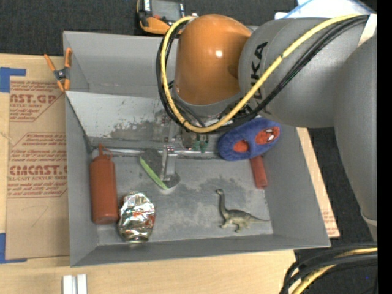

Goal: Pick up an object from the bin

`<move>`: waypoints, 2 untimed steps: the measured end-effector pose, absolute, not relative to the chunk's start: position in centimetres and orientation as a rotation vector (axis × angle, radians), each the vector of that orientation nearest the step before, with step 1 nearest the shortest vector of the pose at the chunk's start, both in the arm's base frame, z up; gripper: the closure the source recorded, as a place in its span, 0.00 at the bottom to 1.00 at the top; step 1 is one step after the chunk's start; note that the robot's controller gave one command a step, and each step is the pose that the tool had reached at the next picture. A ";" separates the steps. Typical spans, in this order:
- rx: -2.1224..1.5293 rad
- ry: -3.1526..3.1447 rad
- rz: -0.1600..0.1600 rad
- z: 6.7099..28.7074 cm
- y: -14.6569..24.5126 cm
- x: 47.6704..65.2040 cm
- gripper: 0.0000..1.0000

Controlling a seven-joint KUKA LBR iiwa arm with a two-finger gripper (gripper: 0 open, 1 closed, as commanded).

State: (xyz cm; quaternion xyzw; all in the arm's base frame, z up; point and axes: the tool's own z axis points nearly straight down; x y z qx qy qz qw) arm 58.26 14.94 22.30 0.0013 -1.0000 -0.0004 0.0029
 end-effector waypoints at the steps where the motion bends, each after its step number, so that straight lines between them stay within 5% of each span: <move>1: 0.001 -3.144 -0.003 22.8 14.9 58.4 0.00; 2: 1.014 -2.978 -0.003 10.5 15.6 52.3 0.00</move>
Offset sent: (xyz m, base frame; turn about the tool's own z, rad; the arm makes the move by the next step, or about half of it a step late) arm -0.0773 0.0078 -0.1530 -0.8295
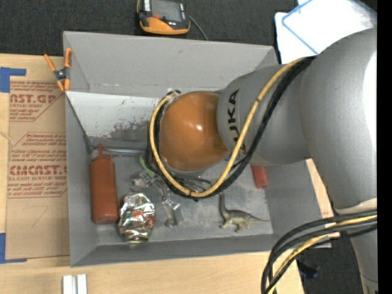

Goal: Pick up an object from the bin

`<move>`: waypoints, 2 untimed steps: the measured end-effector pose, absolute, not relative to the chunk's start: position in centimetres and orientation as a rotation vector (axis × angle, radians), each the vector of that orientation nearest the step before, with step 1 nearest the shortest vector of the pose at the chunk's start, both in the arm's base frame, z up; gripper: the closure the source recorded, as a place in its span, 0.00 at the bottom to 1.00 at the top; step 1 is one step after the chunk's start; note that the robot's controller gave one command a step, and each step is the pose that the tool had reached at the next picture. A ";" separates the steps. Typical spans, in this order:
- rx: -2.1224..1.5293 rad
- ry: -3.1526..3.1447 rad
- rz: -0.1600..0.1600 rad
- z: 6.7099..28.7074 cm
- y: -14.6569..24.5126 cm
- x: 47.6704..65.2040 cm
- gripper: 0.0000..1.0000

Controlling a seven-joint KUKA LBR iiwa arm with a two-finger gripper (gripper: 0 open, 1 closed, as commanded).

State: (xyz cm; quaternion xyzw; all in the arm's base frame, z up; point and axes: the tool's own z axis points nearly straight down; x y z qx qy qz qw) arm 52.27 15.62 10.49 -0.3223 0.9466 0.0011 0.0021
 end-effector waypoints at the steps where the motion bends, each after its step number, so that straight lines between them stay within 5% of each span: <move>1: -0.505 3.097 0.007 13.0 12.6 55.8 0.00; 2: -0.923 3.004 0.007 11.4 16.0 53.0 0.00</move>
Offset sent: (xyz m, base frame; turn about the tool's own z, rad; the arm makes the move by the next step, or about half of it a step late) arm -0.0148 0.0290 -0.0049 -0.3602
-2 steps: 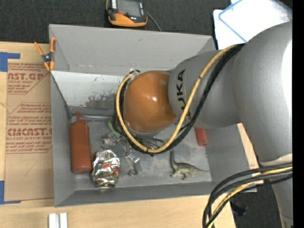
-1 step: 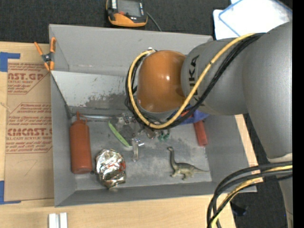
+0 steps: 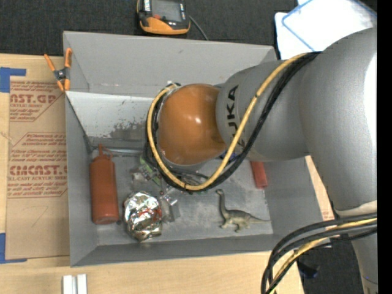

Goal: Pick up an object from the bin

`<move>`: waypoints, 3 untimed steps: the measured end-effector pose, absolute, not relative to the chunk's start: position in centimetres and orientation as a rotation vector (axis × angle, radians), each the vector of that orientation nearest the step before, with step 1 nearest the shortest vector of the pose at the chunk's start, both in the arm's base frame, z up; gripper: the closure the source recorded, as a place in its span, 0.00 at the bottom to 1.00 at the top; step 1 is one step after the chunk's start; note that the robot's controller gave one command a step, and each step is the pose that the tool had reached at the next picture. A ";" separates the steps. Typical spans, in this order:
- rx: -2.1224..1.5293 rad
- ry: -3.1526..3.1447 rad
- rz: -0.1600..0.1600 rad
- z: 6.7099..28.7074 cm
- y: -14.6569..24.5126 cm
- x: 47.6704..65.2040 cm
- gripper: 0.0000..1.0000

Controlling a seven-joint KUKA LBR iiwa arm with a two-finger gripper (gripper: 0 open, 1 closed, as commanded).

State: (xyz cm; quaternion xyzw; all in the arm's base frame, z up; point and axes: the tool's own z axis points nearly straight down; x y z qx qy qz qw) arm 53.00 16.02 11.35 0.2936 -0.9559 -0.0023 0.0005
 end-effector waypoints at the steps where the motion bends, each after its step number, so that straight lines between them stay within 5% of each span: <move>1: 1.332 -2.852 0.027 7.4 20.0 51.9 0.00; 2: 1.490 -2.783 0.014 7.3 19.1 51.3 1.00; 3: 1.489 -2.783 0.014 7.3 19.1 51.3 1.00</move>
Offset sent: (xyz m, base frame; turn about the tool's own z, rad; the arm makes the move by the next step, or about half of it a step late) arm -0.0224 0.0353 -0.0435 -0.3970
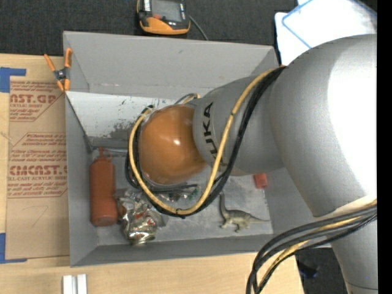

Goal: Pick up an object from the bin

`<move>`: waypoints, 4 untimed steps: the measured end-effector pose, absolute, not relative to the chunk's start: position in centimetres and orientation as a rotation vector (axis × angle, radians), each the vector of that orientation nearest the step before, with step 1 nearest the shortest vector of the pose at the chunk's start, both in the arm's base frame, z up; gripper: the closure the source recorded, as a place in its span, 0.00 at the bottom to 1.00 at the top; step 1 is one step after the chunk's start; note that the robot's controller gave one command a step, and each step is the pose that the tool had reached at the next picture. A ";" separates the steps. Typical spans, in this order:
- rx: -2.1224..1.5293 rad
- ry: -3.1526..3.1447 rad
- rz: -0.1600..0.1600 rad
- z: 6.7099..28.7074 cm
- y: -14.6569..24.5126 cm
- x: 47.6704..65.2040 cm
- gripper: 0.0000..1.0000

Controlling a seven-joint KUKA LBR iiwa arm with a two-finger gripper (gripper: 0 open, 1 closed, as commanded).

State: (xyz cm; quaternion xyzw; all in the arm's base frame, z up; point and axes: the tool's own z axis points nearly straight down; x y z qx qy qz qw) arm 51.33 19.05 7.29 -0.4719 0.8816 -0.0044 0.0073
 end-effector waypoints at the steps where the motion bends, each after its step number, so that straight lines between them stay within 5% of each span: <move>1: -1.474 2.760 -0.013 7.7 19.0 51.3 1.00; 4: -1.475 2.756 -0.009 17.1 19.3 51.2 1.00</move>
Offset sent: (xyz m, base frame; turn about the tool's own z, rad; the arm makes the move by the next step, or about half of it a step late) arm -0.0001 -0.0003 0.0714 0.0015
